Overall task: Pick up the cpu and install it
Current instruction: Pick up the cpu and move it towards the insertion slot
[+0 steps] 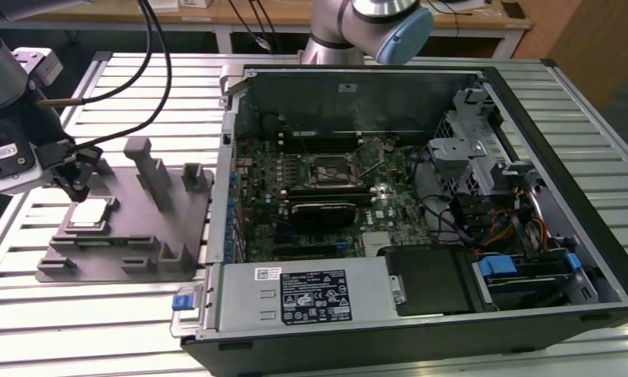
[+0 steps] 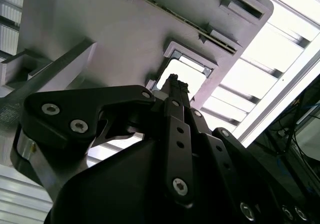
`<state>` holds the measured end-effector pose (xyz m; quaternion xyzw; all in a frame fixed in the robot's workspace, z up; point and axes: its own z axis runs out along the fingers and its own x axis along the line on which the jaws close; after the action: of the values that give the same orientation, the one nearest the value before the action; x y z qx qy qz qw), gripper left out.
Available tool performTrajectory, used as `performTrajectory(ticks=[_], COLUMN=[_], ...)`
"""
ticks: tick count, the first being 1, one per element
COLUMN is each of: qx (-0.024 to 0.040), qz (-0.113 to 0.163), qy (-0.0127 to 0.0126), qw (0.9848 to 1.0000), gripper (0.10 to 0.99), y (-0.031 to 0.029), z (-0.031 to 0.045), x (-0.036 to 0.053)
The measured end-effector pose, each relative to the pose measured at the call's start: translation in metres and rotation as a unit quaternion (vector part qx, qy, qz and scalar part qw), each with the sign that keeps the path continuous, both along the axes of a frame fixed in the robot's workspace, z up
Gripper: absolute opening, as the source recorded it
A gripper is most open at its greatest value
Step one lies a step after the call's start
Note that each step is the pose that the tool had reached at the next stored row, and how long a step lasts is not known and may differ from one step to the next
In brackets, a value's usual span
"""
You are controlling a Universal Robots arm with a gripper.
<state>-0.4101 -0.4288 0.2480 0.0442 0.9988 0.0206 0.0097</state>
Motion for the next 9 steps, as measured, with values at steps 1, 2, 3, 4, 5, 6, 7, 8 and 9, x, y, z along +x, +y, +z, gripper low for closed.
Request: performTrajectory(ticks=[1,2,3,4,5,6,7,8,9], qx=[0.0000,0.0001,0.0003,0.0008,0.0013,0.0016,0.0019,0.0020,0.0020], qz=[0.000,0.000,0.000,0.000,0.000,0.000,0.000,0.000,0.000], qy=[0.0000,-0.0001,-0.0001,-0.0001,-0.0001,0.0000,-0.0001,-0.0001,-0.0001], qw=[1.0000,1.0000,1.0000,1.0000,1.0000,1.0000,1.0000,1.0000,1.0000], gripper=[0.106,0.106,0.106,0.106,0.106,0.106,0.106,0.106,0.106], y=[0.0000,0.0001,0.0003,0.0004,0.0005,0.0007,0.0009,0.0011,0.0014], z=[0.0000,-0.0001,-0.0003,-0.0003,-0.0003,-0.0003,-0.0005,-0.0007,-0.0009], x=[0.0000,0.0000,0.0000,0.0000,0.0000,0.0000,0.0000,0.0000,-0.0001])
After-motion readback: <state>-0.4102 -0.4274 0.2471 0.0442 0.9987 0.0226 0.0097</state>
